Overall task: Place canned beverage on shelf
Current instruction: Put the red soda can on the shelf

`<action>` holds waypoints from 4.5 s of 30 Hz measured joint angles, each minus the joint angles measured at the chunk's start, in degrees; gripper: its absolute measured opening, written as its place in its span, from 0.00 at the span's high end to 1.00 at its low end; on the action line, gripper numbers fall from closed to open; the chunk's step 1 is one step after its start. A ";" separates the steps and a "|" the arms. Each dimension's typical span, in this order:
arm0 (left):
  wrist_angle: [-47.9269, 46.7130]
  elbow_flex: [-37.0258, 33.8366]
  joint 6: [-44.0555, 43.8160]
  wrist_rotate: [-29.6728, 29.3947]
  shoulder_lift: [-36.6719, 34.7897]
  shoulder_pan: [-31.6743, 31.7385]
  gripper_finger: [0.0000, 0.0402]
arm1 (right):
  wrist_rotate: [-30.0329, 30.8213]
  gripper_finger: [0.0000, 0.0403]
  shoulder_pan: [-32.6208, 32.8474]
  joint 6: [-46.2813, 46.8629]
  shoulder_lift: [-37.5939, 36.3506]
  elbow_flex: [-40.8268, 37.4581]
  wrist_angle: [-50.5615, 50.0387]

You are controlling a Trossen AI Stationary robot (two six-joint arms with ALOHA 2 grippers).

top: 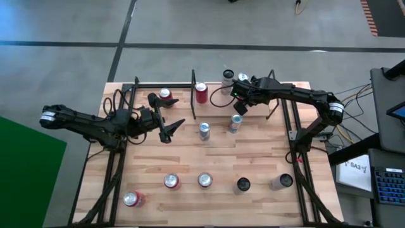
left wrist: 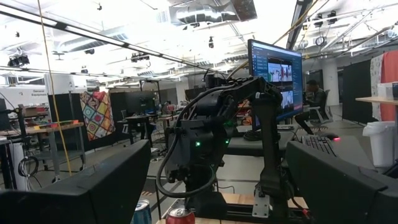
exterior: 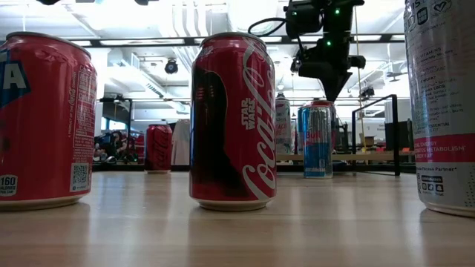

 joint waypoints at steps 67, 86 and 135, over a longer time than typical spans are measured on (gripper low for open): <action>0.22 0.00 -0.20 -0.02 0.00 -0.02 0.11 | 1.57 0.98 -0.11 0.33 -2.92 -2.68 0.15; 0.22 0.00 -0.20 -0.02 0.00 -0.02 0.11 | 1.08 0.98 -2.13 -6.60 -2.97 -0.03 5.19; 0.22 0.00 -0.22 -0.02 0.00 -0.02 0.11 | 3.56 0.98 -3.48 -1.51 -2.94 -4.01 1.40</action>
